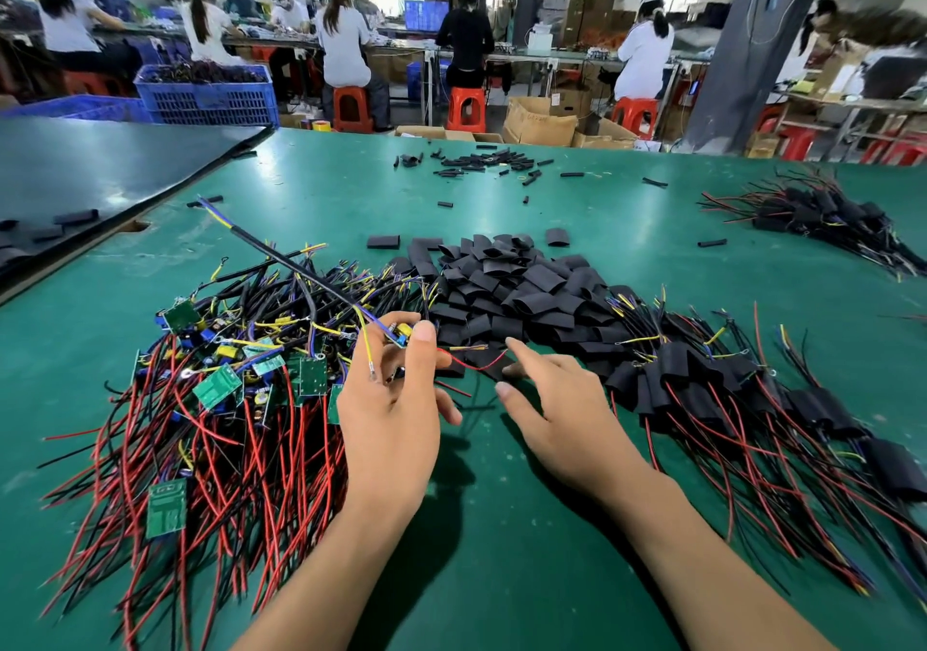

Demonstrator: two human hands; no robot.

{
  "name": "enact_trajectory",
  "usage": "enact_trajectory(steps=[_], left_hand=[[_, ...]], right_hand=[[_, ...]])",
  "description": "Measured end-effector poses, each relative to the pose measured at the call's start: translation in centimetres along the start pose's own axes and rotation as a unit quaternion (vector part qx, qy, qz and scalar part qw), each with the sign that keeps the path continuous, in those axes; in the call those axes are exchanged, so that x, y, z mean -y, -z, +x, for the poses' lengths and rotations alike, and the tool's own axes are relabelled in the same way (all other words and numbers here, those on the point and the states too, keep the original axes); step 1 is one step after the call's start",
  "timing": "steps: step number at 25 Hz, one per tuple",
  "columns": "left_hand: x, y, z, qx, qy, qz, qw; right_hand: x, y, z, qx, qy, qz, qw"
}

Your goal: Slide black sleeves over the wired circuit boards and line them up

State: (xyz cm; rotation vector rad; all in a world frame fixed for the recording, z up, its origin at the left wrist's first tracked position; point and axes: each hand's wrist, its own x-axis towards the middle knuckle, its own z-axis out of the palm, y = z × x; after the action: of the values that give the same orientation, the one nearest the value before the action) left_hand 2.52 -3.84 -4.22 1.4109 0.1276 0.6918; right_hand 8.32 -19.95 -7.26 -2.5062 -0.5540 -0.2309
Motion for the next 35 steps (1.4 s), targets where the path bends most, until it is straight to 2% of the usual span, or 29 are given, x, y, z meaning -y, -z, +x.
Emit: enact_trajectory(steps=[3,7,9,13,18,25,28,31,33,35], left_hand=[[-0.3,0.0,-0.1,0.007,-0.001,0.005,1.000],[-0.4,0.0,0.0,-0.016,-0.002,0.011,1.000],[-0.4,-0.1,-0.1,-0.013,-0.001,0.014,1.000],[-0.1,-0.2,-0.4,0.013,0.016,0.015,1.000],[0.6,-0.5,-0.5,0.057,0.044,-0.037,0.997],[0.6,-0.5,-0.2,0.065,0.053,-0.042,0.996],[0.5,-0.6,-0.3,0.046,0.041,-0.002,0.998],[0.4,-0.4,-0.1,0.024,0.029,0.025,0.999],[0.4,-0.4,0.0,0.015,0.029,0.037,0.999],[0.5,-0.4,-0.1,0.015,0.035,0.057,0.998]], right_hand=[[0.1,0.2,0.0,-0.003,0.011,0.030,0.999],[0.2,-0.2,0.1,0.078,0.013,0.026,0.997],[0.1,-0.1,0.2,0.060,0.006,0.023,0.998],[0.2,0.1,0.3,-0.036,0.002,-0.002,0.999],[-0.4,-0.2,0.4,-0.001,-0.081,-0.102,0.991],[-0.5,0.1,0.1,0.000,-0.061,-0.079,0.995],[-0.4,0.3,0.0,-0.015,-0.054,-0.020,0.998],[-0.4,0.4,0.1,-0.101,-0.073,0.107,0.986],[-0.5,0.8,0.4,-0.123,-0.129,0.277,0.944],[-0.6,1.2,0.6,-0.109,-0.159,0.416,0.889]])
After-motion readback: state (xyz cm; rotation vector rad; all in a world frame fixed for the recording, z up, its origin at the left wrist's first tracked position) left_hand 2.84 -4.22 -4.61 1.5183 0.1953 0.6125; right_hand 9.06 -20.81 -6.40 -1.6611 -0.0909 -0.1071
